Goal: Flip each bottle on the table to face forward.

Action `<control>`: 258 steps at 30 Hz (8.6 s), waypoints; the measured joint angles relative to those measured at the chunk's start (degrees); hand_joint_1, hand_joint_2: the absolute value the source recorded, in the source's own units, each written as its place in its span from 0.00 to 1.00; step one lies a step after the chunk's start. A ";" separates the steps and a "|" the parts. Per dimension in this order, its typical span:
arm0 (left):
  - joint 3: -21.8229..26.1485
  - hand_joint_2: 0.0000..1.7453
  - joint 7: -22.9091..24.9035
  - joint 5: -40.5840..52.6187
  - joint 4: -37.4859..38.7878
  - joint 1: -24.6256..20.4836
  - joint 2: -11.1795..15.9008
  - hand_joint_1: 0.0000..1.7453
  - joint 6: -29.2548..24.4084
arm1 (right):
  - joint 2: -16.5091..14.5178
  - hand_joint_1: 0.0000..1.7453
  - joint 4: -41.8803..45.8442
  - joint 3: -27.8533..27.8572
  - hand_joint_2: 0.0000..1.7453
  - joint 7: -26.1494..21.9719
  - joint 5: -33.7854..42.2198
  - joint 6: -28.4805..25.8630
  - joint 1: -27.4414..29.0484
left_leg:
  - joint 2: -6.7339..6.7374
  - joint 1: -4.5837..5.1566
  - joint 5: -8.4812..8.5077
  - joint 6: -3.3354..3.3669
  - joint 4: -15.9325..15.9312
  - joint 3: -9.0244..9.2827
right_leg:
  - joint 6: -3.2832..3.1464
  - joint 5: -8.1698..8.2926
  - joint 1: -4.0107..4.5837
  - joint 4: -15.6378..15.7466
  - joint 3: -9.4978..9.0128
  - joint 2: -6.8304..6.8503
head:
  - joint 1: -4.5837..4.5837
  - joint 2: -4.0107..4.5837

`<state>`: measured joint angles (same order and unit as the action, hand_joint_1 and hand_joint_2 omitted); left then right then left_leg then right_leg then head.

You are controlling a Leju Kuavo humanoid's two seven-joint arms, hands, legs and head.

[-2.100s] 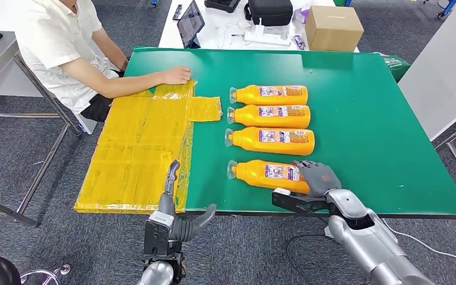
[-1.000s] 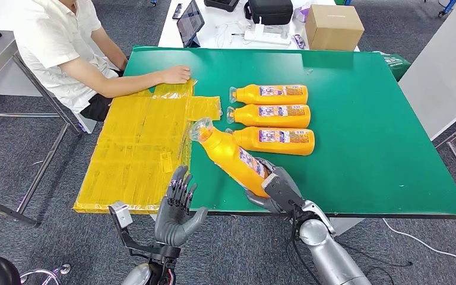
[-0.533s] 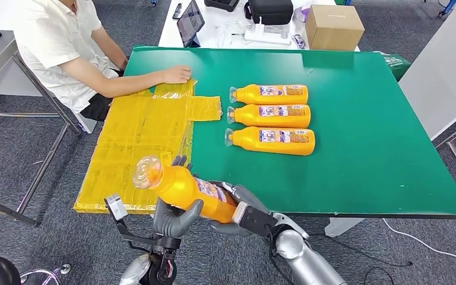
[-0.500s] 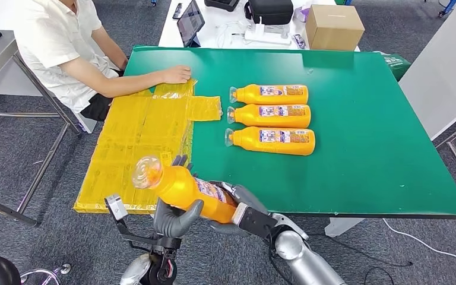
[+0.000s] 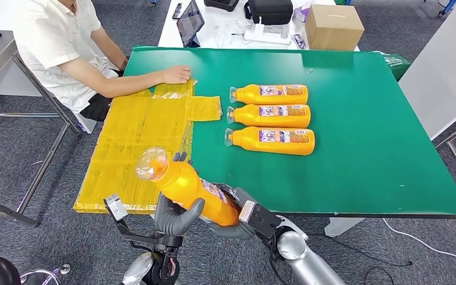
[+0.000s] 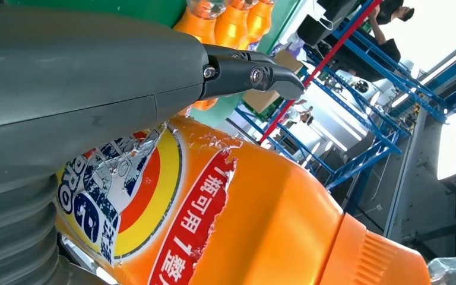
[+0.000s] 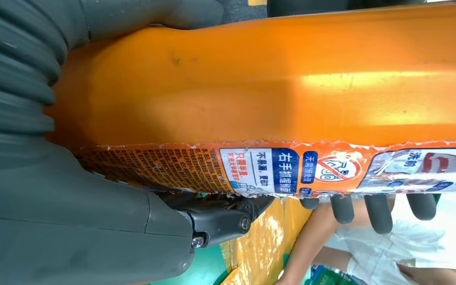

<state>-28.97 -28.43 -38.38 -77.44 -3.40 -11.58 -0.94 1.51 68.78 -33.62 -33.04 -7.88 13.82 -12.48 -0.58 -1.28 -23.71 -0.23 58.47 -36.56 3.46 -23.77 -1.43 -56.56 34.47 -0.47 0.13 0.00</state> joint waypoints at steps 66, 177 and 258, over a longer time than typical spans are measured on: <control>3.31 1.00 -3.77 41.23 -5.24 0.92 2.79 1.00 -33.11 | -5.09 0.00 16.81 12.19 0.00 -3.26 -12.02 -40.66 15.49 | 0.01 0.00 -0.01 0.00 0.00 -0.03 | 0.00 -0.01 0.00 0.00 0.06 0.00 | 0.00 0.00; -7.39 1.00 3.01 54.21 5.50 -12.52 2.09 0.00 -17.91 | 0.87 0.00 -13.48 30.00 1.00 8.65 -62.40 -53.33 -0.93 | -0.01 0.06 0.22 0.02 0.01 -0.11 | -0.02 0.28 -0.07 0.00 0.14 -0.01 | -0.01 0.00; -7.75 1.00 2.46 17.32 8.31 -8.11 -2.77 0.00 -8.53 | 2.00 1.00 -40.35 29.33 1.00 3.30 -36.58 -44.65 -12.92 | 0.06 0.05 0.04 0.18 0.01 0.70 | 0.22 0.20 -0.05 0.13 -0.71 -0.10 | -0.01 0.00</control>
<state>-36.72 -25.97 -21.06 -69.14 -11.51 -14.35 -9.47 3.51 28.44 -4.29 -29.75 -44.46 -30.83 -25.41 -0.52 -1.23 -23.67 -0.05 58.48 -35.86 3.68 -23.57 -1.48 -56.43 33.76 -0.57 0.12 0.00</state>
